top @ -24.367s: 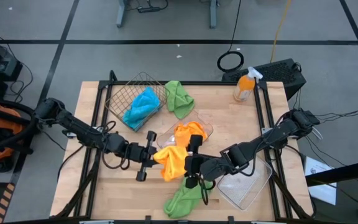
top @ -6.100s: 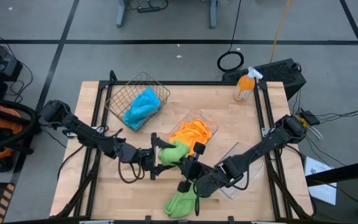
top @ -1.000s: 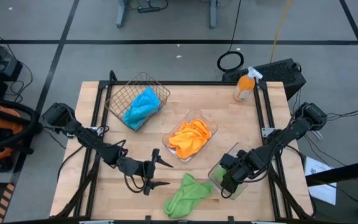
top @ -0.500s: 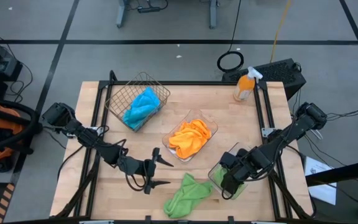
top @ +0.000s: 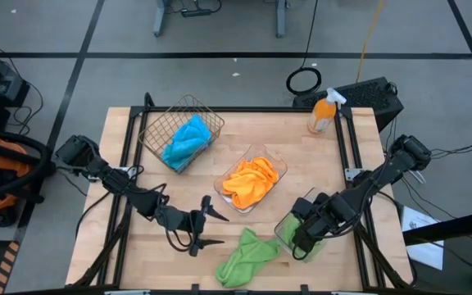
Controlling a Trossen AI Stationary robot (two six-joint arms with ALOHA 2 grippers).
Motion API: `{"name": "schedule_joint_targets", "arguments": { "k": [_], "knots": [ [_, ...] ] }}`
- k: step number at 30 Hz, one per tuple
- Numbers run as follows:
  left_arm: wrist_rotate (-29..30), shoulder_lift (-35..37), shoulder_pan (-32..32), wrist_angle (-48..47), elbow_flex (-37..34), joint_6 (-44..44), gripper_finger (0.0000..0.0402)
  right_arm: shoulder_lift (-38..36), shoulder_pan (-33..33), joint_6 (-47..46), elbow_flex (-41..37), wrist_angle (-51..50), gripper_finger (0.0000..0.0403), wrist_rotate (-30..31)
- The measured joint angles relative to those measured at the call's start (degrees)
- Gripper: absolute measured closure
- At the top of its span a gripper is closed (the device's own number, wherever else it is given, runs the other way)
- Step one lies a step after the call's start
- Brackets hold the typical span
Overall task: Sort microfiber towel by color & place in baskets
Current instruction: Put the green towel into the bottom transparent bin
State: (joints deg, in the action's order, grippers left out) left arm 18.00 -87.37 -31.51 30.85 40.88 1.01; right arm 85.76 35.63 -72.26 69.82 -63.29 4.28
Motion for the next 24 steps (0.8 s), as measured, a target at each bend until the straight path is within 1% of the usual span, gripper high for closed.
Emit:
{"name": "schedule_joint_targets", "arguments": {
  "k": [4, 7, 9, 11, 13, 15, 17, 20, 23, 24],
  "knots": [
    [-0.70, -2.88, -0.11, 4.59, 0.00, 0.23, 0.0079, 0.00, -0.05, -3.83, 1.27, 0.00, 0.0119, 0.16],
    [-4.20, -7.18, -0.07, 8.86, 1.59, 0.09, 0.0080, 0.00, 0.14, -6.42, 4.35, -0.40, 0.0130, 0.46],
    [-6.22, -10.33, -0.13, 8.85, 3.85, 0.00, 0.0084, 0.00, 0.66, -6.42, 7.12, -0.51, 0.0139, 3.48],
    [-7.08, -13.13, -0.15, 8.67, 6.56, -0.25, 0.0092, 0.00, 1.29, -4.19, 10.20, -0.31, 0.0149, 8.73],
    [-7.08, -15.55, -0.13, 6.62, 9.24, -0.07, 0.0103, 0.00, 2.01, -0.90, 12.65, 1.08, 0.0158, 14.54],
    [-7.06, -17.44, -0.11, 2.61, 11.57, 0.22, 0.0112, 0.00, 2.83, 3.18, 14.01, 4.08, 0.0166, 19.61],
    [-7.06, -19.21, -0.11, -1.80, 14.14, 0.95, 0.0121, 0.00, 3.57, 7.99, 14.25, 8.10, 0.0174, 22.89],
    [-7.28, -20.64, -0.36, -8.71, 16.18, 2.40, 0.0129, 0.33, 4.08, 14.15, 14.25, 12.29, 0.0183, 24.51],
    [-7.29, -21.67, -0.42, -11.08, 16.47, 4.78, 0.0130, 1.38, 4.03, 17.10, 14.23, 13.87, 0.0189, 24.50],
    [-7.30, -21.90, -0.41, -10.51, 16.44, 5.65, 0.0130, 1.73, 4.03, 17.53, 14.23, 13.97, 0.0191, 24.45]
  ]
}}
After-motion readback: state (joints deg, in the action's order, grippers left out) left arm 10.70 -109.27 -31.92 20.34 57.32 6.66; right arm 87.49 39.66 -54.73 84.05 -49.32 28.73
